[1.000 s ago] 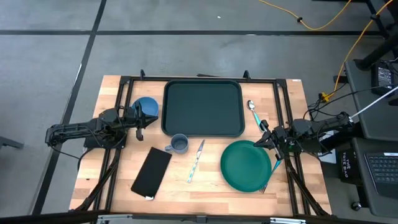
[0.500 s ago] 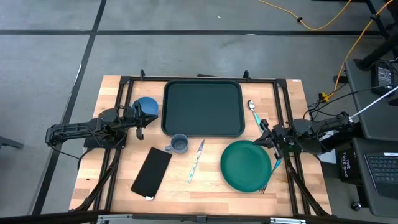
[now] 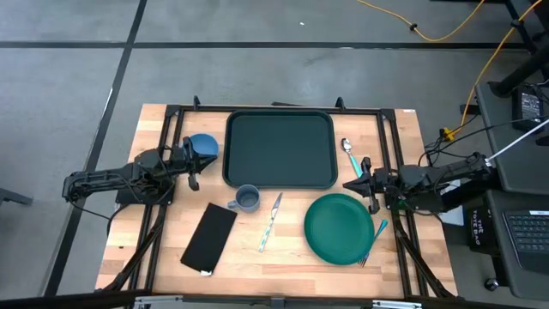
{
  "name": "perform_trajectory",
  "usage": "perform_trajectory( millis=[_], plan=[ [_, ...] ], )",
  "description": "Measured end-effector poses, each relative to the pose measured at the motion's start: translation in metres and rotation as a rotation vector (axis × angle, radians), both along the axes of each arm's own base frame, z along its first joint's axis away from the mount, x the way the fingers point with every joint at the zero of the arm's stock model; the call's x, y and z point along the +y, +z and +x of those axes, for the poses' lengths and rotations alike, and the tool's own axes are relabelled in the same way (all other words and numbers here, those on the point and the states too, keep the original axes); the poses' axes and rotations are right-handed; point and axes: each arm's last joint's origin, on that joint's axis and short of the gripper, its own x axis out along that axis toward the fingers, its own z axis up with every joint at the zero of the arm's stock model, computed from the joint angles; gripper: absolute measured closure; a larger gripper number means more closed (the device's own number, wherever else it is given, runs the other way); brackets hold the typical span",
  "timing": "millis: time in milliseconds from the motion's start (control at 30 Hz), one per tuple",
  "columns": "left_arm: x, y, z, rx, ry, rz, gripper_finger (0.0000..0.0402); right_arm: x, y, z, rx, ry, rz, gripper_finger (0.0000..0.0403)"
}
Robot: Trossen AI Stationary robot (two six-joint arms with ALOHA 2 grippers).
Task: Set up tray
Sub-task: Put the gray mug on the green tray
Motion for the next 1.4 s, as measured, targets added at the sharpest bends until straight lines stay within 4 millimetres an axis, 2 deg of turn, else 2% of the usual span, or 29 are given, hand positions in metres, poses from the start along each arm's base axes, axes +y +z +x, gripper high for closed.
perform_trajectory(
  millis=[167,433,833,933,1167,1400],
  plan=[
    [-0.001,0.0,0.0,0.004,-0.053,0.007,0.0401,0.0,-0.003,0.004,0.042,-0.034,0.043,0.0401],
    [-0.002,-0.001,0.001,0.024,-0.081,0.034,0.0401,-0.001,-0.001,0.008,0.025,-0.117,-0.015,0.0401],
    [0.003,-0.011,0.011,0.158,0.033,-0.03,0.04,-0.01,0.006,0.011,0.019,-0.253,-0.057,0.0402],
    [0.004,0.0,0.016,0.181,0.054,-0.034,0.0401,-0.016,0.014,0.013,0.028,-0.309,-0.075,0.0402],
    [0.008,0.04,0.032,0.3,0.079,-0.025,0.0401,-0.032,0.032,0.021,0.088,-0.427,-0.192,0.0402],
    [0.01,0.062,0.049,0.43,0.059,-0.007,0.0399,-0.04,0.047,0.037,0.116,-0.346,-0.168,0.0398]
  ],
)
